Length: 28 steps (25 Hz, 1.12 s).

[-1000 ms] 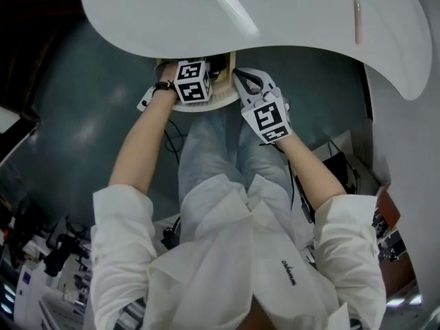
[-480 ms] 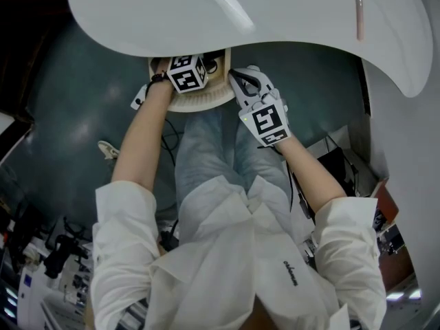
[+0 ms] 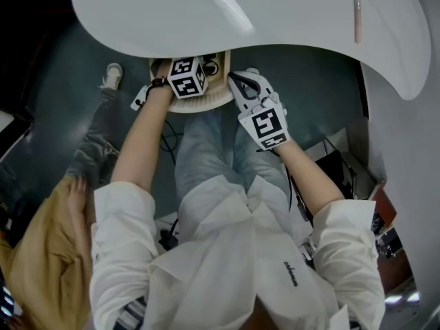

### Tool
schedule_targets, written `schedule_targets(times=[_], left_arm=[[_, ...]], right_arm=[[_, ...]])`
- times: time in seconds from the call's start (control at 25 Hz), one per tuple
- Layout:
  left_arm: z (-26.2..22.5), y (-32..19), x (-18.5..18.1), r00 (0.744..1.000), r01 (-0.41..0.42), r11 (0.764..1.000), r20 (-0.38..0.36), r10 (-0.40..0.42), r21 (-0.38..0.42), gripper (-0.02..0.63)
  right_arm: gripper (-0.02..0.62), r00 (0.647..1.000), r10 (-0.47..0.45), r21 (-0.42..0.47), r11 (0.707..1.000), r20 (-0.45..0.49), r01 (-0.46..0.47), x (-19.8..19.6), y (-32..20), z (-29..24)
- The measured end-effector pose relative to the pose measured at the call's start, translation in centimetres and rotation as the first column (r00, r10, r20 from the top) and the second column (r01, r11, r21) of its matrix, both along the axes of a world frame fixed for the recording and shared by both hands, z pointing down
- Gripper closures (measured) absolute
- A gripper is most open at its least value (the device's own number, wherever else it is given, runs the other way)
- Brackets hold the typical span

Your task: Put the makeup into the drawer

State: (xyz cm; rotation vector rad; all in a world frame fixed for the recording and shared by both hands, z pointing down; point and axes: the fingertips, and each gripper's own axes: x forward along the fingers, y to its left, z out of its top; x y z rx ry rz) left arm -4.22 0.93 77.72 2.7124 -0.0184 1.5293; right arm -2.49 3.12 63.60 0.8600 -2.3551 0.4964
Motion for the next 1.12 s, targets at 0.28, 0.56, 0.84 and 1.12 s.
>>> schedule_targets(times=[0.28,0.56,0.84,1.12], left_arm=[[-6.5,2.3,1.9,0.987,-0.125,0.973,-0.075,0.142,0.196,0.367],[-16.2,3.7,4.4,0.964,0.027,0.972,-0.264,0.037,0.233,0.419],[-27.3,0.3,10.0,0.801,0.345,0.933,-0.551,-0.233,0.107,0.426],[-32.7,-6.0,18.8,0.647,0.546,0.837,-0.617,-0.448,-0.036,0.428]], right_arm=[[0.578,0.998,0.033,0.042,0.999,0.047,-0.035,1.4,-0.6,-4.2],[0.578,0.985,0.151,0.050,0.987,0.085,-0.155,5.3,-0.5,-9.5],[0.578,0.936,0.327,0.125,0.931,0.129,-0.343,12.5,-3.1,-14.8],[0.578,0.866,0.482,0.204,0.842,0.133,-0.500,23.2,-5.7,-18.3]])
